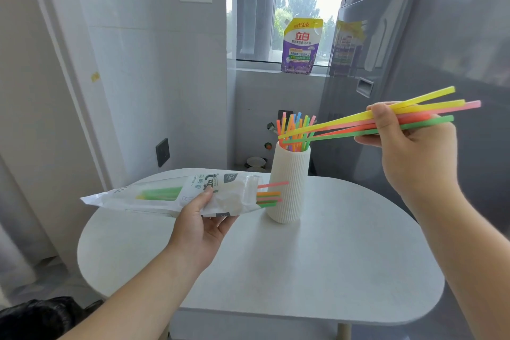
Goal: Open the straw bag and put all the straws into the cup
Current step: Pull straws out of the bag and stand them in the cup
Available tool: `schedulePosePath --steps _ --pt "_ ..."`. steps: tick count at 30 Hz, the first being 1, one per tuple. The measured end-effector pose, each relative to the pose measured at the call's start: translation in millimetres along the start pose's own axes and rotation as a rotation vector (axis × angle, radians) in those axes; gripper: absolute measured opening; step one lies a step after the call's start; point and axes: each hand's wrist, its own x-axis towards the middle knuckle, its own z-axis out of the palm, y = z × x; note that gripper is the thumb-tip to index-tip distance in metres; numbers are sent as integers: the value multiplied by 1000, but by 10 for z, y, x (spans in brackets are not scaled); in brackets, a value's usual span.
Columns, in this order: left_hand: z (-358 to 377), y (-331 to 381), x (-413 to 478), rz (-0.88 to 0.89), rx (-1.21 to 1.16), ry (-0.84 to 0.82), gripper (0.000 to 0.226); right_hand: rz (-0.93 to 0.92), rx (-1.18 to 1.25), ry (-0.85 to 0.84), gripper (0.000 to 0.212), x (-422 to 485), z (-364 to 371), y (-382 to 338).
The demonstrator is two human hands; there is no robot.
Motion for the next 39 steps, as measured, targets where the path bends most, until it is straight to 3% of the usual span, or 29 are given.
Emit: schedulePosePath --steps 26,39 --pt "-33 27 -8 -5 27 -21 21 -83 -453 -262 40 404 287 -243" --pt "-40 16 7 -12 17 -35 26 -87 -487 -228 23 623 425 -395"
